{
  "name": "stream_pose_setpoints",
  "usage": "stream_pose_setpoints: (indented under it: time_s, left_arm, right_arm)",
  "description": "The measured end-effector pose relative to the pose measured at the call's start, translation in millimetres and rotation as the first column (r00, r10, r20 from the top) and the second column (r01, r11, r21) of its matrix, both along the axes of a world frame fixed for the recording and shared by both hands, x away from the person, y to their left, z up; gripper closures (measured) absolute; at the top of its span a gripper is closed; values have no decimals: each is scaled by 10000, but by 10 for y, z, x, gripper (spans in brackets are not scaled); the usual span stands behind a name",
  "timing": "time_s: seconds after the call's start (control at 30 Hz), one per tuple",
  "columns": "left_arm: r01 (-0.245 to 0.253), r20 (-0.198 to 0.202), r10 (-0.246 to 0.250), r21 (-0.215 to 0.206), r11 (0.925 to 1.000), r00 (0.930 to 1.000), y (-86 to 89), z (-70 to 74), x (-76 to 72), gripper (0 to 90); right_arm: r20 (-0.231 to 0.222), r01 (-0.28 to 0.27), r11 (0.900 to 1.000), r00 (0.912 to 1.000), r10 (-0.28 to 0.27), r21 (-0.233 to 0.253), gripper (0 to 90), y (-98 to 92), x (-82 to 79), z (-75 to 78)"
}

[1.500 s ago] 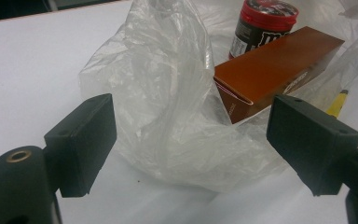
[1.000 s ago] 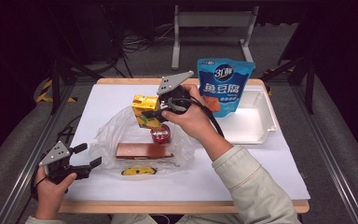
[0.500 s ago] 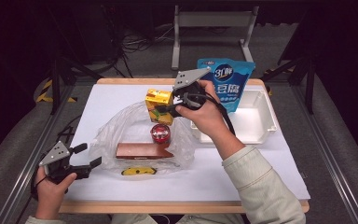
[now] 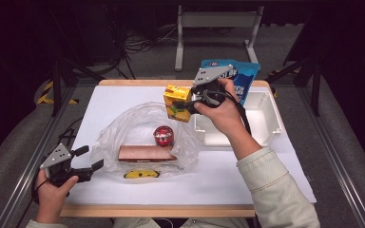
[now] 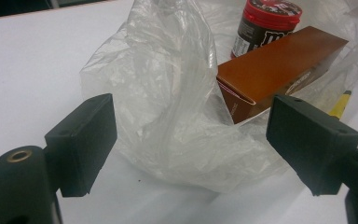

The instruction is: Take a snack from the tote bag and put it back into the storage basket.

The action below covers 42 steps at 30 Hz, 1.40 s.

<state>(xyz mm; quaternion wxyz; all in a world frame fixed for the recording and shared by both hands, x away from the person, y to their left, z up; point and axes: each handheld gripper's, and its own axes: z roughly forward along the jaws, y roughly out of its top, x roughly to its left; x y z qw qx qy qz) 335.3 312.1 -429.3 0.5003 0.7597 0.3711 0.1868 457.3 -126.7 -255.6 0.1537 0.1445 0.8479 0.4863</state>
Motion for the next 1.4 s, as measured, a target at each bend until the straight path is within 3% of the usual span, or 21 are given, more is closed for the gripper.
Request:
stream_pose_setpoints:
  time_s: [0.87,1.4]
  left_arm:
    - [15,-23,-15,82,10000,10000,-6,0,1,166]
    - [7,-11,-6,94,10000,10000,-8,-1,1,167]
  right_arm:
    - [92,885,9960,9960,-886,102,542,-424,128,-21]
    - [-67,1514,9885,9885,-1513,25,542,-613,240,-136]
